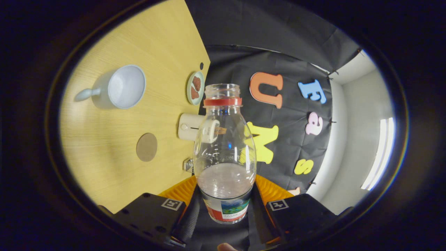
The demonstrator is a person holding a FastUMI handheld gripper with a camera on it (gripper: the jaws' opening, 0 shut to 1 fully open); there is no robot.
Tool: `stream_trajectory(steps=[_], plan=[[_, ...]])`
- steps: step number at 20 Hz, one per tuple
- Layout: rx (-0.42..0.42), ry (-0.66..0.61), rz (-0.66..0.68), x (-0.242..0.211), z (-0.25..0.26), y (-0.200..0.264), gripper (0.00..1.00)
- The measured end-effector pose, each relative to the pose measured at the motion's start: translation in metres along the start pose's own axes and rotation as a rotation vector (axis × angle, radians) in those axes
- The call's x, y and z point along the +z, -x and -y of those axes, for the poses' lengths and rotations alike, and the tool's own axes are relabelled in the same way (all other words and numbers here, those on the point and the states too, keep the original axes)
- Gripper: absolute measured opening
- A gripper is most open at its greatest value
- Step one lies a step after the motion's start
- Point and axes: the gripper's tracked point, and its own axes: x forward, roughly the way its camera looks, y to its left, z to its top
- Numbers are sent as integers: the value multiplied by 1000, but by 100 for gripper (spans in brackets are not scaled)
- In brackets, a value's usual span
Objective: Take the bottle from table, then pour the juice into the cup, finally place the bottle on the coaster
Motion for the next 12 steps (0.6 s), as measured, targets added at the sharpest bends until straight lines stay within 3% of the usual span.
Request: stream_trajectory(steps=[12], plan=[[91, -746, 75, -23, 36, 25, 75]])
